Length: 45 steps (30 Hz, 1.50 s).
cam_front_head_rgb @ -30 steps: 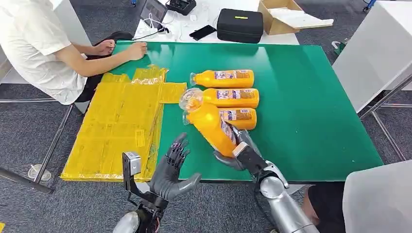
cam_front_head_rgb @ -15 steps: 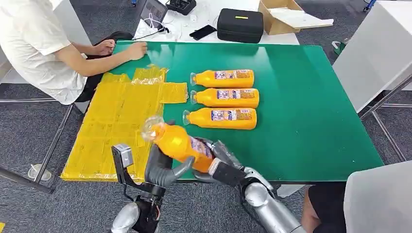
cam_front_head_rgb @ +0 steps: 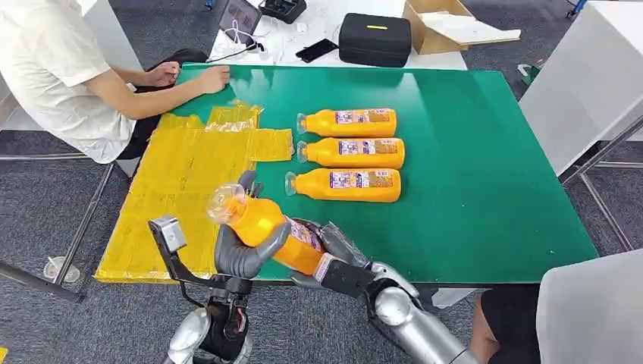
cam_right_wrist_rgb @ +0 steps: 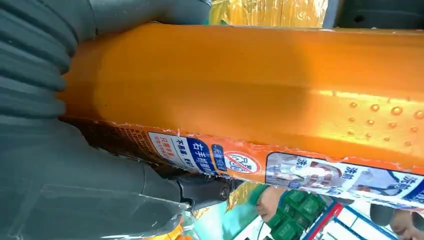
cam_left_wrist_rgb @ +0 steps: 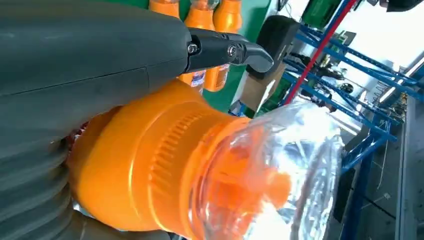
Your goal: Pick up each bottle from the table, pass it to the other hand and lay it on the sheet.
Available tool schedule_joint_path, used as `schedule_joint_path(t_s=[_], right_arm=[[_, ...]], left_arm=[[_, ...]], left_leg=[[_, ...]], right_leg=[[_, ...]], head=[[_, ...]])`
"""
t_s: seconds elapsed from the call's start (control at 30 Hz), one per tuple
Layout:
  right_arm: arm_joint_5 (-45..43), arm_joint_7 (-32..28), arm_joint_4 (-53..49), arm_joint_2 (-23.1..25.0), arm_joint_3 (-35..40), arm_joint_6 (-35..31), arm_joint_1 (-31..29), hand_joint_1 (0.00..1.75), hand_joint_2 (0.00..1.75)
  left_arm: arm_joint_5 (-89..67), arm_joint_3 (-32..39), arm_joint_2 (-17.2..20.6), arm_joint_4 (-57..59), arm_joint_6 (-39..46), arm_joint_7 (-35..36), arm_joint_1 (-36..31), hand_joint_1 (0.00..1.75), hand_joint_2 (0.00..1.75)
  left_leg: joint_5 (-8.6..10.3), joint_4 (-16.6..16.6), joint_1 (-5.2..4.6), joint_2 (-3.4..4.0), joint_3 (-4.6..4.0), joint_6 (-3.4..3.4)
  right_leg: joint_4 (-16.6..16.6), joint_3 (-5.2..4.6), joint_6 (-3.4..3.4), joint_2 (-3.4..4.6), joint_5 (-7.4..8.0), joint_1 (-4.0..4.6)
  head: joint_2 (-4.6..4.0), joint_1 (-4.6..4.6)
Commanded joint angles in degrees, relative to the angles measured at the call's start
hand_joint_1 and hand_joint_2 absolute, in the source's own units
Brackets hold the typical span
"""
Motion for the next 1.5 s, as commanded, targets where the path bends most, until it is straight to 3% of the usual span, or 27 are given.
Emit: schedule_joint_path(t_s=[0.03,0.27,0.77,0.83,0.87,0.9,0.93,1.03,1.07,1.5], right_arm=[[-4.0,-0.8,0.4,-1.5,1.3,1.7,-2.1,1.75,1.75],[-9.3,-0.9,-0.7,-1.3,-2.9,3.9,-2.3,1.75,1.75],[-11.9,-1.1,-2.4,-0.7,-5.1,3.9,-0.6,1.75,1.75],[-12.8,-1.0,-2.8,-0.6,-5.9,3.8,-0.1,1.66,1.75],[-13.4,-0.9,-3.1,-0.5,-6.3,3.9,0.1,1.48,1.75],[-13.6,-0.8,-3.1,-0.4,-6.4,3.9,0.2,0.68,1.75],[-14.0,-0.7,-3.3,-0.3,-6.7,3.8,0.6,0.00,1.75],[-12.7,-0.3,-3.3,0.1,-7.4,0.7,1.6,0.00,1.75],[-12.2,-0.3,-3.2,0.4,-7.5,-0.3,1.8,0.00,0.00],[-8.0,-2.2,-3.2,1.9,-8.6,-7.2,2.3,0.00,0.00]], left_arm=[[0.2,-1.9,2.1,2.8,-2.7,0.7,-3.0,1.75,1.75],[-1.8,-3.8,2.3,7.3,-5.4,1.2,-3.8,1.75,1.75],[-5.2,-4.5,1.8,9.1,-4.2,-0.2,-4.1,1.75,1.75],[-5.4,-4.6,1.7,9.5,-4.3,-0.2,-4.0,1.75,1.75],[-5.3,-4.5,1.6,9.4,-4.3,-0.2,-4.0,1.75,1.75],[-5.2,-4.3,1.5,9.3,-4.3,-0.2,-4.0,1.75,1.75],[-4.7,-3.8,1.4,9.0,-4.1,-0.1,-3.9,1.75,1.75],[-3.7,-3.3,1.6,7.6,-3.6,0.9,-3.5,1.75,1.75],[-3.3,-3.2,1.9,6.8,-3.7,1.1,-3.2,1.75,1.75],[-3.9,-4.5,3.4,2.6,-1.3,1.5,-3.1,1.75,1.75]], left_leg=[[-0.12,0.0,-0.07,0.07,0.33,0.07],[-0.10,0.0,-0.07,0.03,0.34,0.07],[-0.11,0.0,-0.08,0.13,0.29,0.06],[-0.09,0.0,-0.07,0.08,0.25,0.05],[-0.12,0.0,-0.08,0.11,0.31,0.06],[-0.08,-0.1,-0.08,0.11,0.23,0.05],[-0.12,0.0,-0.08,0.14,0.32,0.06],[-0.16,0.0,-0.08,0.17,0.38,0.06],[-0.09,-0.1,-0.08,0.14,0.23,0.04],[-0.09,0.0,-0.03,0.12,0.17,0.04]], right_leg=[[0.0,0.30,-0.09,-0.03,-0.13,-0.03],[0.0,0.31,-0.10,-0.07,-0.12,-0.04],[0.0,0.25,-0.08,0.05,-0.10,-0.04],[0.0,0.22,-0.07,0.01,-0.08,-0.04],[0.0,0.27,-0.09,0.03,-0.11,-0.05],[0.0,0.19,-0.07,0.04,-0.07,-0.05],[0.0,0.27,-0.09,0.05,-0.10,-0.04],[0.0,0.32,-0.11,0.07,-0.14,-0.04],[0.0,0.18,-0.07,0.07,-0.07,-0.05],[0.0,0.14,-0.08,0.05,-0.06,0.00]], head=[[0.00,0.00],[0.00,0.02],[0.00,0.00],[0.00,0.00],[0.00,0.00],[0.00,0.00],[0.00,0.00],[0.02,0.00],[0.00,-0.02],[0.00,0.02]])
